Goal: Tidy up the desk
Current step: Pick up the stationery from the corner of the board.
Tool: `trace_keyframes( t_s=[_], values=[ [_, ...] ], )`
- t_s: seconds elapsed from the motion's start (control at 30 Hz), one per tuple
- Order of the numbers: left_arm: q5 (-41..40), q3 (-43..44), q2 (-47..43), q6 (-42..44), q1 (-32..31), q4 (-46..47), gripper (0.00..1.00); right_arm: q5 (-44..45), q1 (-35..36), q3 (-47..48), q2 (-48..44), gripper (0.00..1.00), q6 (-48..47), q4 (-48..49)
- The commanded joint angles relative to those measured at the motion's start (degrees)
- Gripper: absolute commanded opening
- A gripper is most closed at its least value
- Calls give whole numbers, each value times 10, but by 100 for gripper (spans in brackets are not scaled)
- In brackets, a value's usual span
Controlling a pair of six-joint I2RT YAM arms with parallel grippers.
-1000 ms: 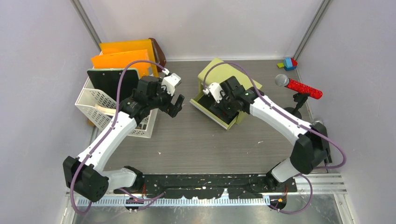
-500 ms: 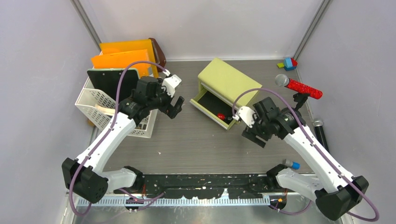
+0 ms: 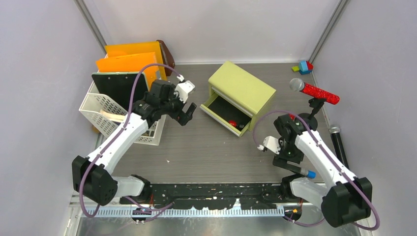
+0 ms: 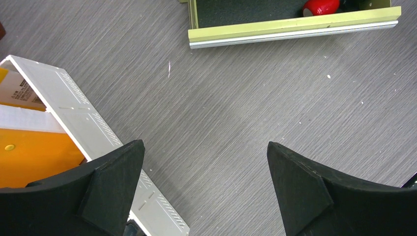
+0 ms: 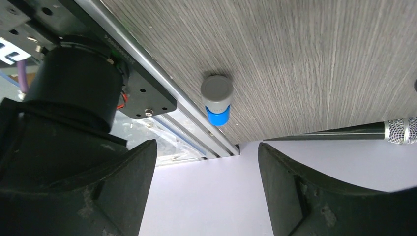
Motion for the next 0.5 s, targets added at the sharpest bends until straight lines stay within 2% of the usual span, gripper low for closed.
trace_keyframes(
  t_s=[0.0,0.23,0.47],
  values=[
    [1,28,2,7,0,2,100,34,-32,-31,25,81,-54,-17],
    [1,28,4,7,0,3,100,45,-78,-81,76,80,-75,88],
    [7,32,7,5,0,3,100,62,-110,-113,116,78,-85,135]
  ],
)
